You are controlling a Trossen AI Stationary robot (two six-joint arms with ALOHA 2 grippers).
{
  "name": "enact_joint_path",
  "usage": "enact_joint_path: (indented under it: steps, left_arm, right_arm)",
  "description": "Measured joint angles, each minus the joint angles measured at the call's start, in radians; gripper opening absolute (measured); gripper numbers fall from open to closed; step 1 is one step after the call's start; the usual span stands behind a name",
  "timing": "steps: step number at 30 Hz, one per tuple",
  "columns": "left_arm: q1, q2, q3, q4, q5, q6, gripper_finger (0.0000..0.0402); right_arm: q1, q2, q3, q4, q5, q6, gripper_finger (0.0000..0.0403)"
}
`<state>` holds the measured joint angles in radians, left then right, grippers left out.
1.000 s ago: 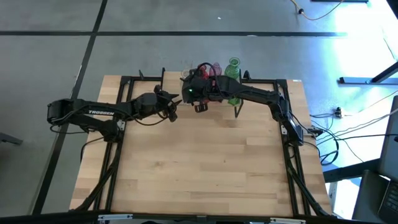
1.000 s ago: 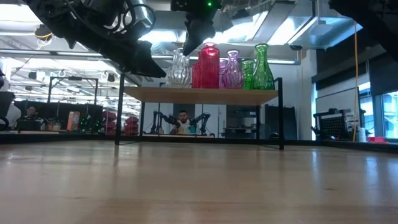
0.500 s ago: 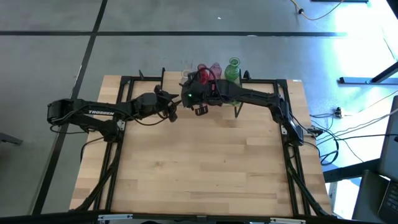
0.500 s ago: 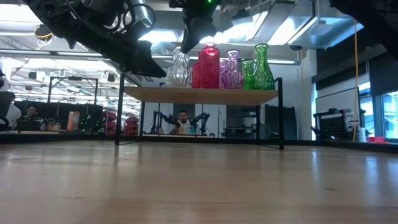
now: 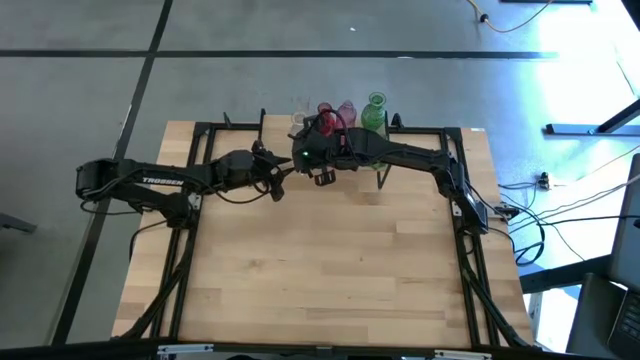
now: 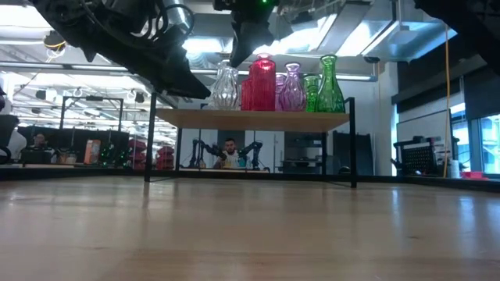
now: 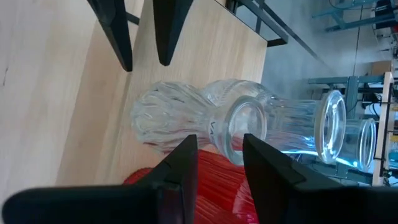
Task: Sort vases onto shelf
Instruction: Return to Home Position
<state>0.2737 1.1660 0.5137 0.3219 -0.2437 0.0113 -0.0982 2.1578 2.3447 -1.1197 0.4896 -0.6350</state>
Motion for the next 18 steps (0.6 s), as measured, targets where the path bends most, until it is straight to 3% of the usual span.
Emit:
enact_joint_path:
  steps: [12,18]
  left_arm:
    - [0.0,-0.002,0.001,-0.004,0.0,-0.001,0.0135]
    - [-0.013,-0.03,0.001,-0.051,0.0,-0.001,0.0135]
  right_arm:
    - [0.022,-0.088,0.0,-0.027,-0.031,0.035,0.0115]
    - [0.034,-0.152,0.0,-0.157,-0.077,0.159,0.0115]
